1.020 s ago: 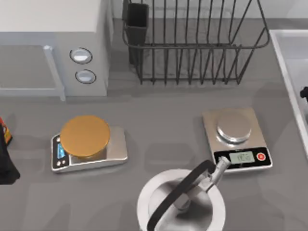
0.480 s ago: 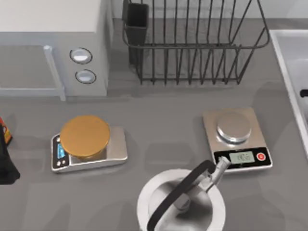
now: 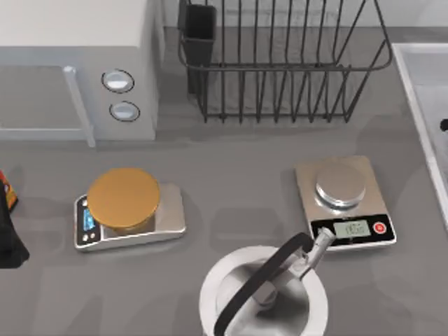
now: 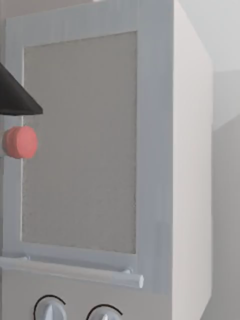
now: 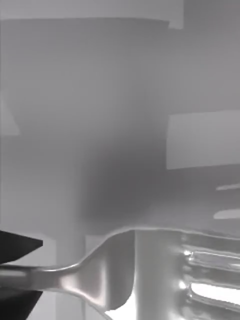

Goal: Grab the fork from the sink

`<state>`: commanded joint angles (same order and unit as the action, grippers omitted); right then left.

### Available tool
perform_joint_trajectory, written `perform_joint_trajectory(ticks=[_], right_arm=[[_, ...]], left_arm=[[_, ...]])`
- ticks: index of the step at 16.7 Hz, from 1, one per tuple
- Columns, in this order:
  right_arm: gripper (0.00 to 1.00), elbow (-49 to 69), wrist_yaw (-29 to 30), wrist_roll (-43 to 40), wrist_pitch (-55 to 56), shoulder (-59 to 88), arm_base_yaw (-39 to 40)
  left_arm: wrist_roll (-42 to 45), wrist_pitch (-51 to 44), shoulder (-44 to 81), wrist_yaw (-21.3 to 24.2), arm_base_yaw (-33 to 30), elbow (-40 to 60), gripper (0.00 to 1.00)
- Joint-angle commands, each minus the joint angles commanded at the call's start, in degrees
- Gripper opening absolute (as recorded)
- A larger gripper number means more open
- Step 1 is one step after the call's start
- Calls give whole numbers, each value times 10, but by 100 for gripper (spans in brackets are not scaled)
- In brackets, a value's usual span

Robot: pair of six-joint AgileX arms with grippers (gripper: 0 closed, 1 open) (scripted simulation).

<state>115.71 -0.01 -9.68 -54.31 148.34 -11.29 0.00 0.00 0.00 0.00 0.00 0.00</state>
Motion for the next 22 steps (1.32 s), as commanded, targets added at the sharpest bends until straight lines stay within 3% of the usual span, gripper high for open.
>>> perform_joint_trajectory(ticks=[7,14,22], right_arm=[[0,141,-1,-1,-211,-57,-1],[0,161,-1,1,-235,-69,1],[0,-39,0,147,-249,-270,152]], left_arm=[[0,0,0,0,0,0,100],[0,0,0,0,0,0,100],[0,0,0,0,0,0,100]])
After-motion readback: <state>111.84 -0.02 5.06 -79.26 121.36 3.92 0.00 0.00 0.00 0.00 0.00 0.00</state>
